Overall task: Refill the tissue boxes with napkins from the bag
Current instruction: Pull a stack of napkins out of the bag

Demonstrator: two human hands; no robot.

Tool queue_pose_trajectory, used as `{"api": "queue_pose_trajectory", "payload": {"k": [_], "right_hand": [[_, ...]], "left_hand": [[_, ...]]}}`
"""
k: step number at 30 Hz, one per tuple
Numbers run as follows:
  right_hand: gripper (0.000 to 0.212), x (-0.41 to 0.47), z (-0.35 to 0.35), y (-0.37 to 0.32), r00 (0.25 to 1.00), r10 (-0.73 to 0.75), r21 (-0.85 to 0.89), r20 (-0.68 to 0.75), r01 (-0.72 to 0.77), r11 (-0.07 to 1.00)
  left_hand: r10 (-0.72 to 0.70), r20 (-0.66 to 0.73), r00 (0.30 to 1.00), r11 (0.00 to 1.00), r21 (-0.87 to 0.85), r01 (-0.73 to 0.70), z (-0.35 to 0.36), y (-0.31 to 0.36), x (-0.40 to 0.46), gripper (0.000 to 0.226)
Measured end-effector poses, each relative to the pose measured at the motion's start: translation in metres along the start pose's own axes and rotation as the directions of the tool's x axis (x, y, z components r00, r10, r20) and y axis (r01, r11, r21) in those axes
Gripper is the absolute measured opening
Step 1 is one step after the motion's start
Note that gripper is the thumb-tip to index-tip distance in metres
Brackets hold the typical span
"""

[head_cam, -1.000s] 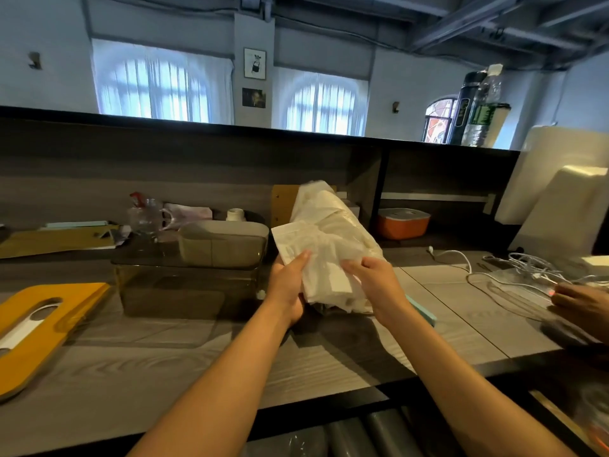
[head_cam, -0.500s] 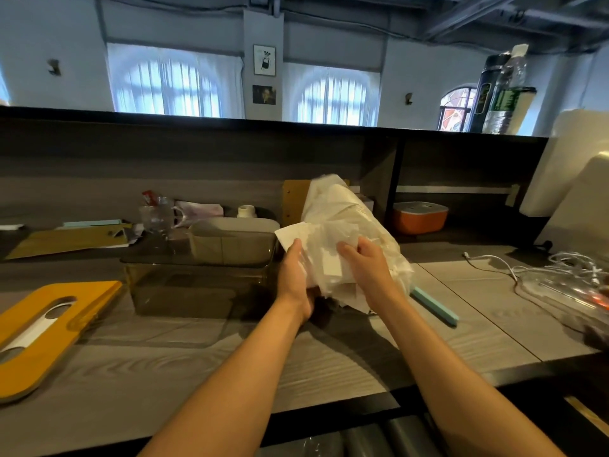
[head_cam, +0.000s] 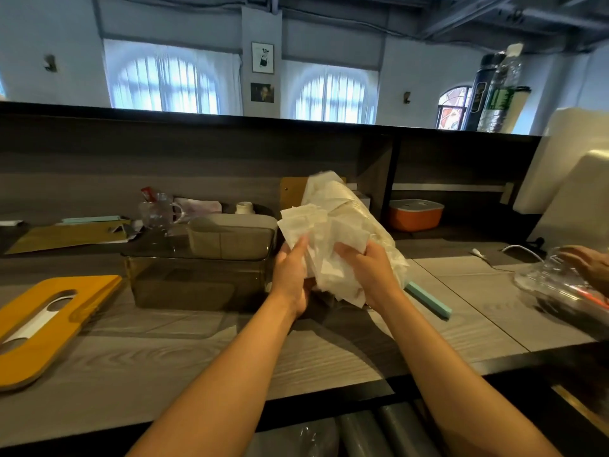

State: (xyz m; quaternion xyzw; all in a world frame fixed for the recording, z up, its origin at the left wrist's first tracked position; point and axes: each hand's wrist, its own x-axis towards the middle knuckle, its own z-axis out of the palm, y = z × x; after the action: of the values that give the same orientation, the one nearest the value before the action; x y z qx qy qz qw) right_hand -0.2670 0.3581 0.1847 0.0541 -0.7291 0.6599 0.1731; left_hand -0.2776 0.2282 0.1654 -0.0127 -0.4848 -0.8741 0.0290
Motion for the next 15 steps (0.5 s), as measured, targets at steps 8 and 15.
{"api": "queue_pose_trajectory", "payload": {"k": [8,15], "right_hand": [[0.018,-0.0008,-0.0054,-0.0016,0.997,-0.019,0.018,-0.081,0.021,1.000],[0.023,0.0019,-0.0026,0.0003,0.985,-0.034,0.059,-0.168,0.044,0.997]], "left_hand": [[-0.127,0.059,0.990,0.992,0.023,0.126,0.0011,0.0009,-0.0042,0.045],[-0.192,0.035,0.981,0.979,-0.068,0.194,0.0043,0.0027,-0.0046,0.030]]}}
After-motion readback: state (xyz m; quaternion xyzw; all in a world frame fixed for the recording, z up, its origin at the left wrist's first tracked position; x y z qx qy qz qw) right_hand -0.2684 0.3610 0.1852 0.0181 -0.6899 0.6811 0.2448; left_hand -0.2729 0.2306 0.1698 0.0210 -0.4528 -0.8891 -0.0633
